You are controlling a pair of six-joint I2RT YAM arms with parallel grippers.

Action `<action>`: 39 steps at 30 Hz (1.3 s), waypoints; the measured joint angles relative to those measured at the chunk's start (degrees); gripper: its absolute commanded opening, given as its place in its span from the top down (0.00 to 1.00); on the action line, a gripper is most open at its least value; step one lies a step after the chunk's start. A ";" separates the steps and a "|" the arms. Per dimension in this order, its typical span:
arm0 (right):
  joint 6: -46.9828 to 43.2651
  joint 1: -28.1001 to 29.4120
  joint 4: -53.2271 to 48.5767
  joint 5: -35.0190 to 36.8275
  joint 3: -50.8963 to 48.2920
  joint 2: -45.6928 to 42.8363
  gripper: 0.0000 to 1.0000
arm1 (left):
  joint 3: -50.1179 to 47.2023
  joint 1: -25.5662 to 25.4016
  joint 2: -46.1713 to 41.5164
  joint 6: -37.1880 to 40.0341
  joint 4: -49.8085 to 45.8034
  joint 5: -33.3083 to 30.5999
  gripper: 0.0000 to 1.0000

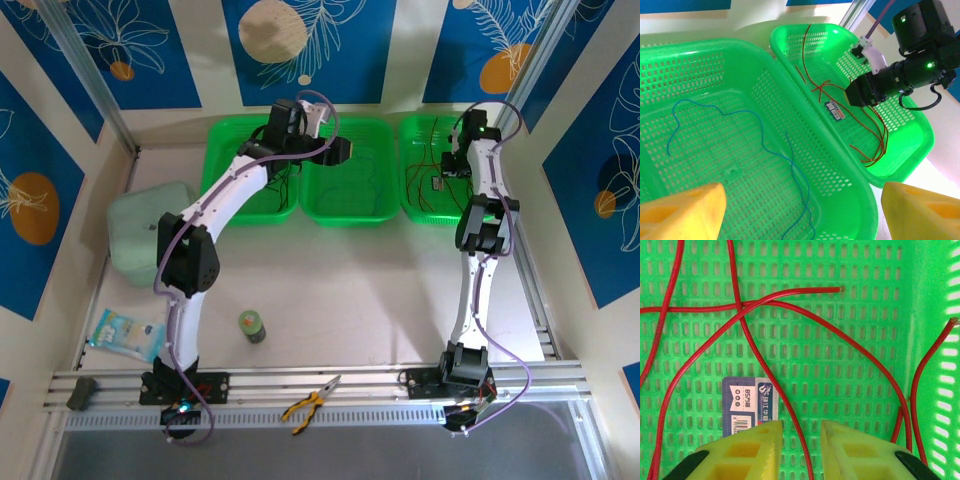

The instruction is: Untangle the cables

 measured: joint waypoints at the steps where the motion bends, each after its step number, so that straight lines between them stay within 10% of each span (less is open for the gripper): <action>1: -0.04 -0.11 -0.04 -0.15 -0.04 0.17 0.75 | 0.00 0.00 0.00 -0.02 0.13 0.11 0.19; 13: -0.70 -0.11 -0.15 0.68 -2.60 1.42 0.79 | -1.14 0.00 -0.04 -0.52 0.48 0.37 0.20; 19: -0.02 0.22 -0.07 2.08 -2.80 1.42 1.00 | -1.51 0.00 -0.09 -1.29 0.46 0.39 0.21; 39: -0.24 1.25 0.07 2.21 -15.65 -8.13 1.00 | -2.58 0.00 -3.04 -1.29 0.33 0.52 0.21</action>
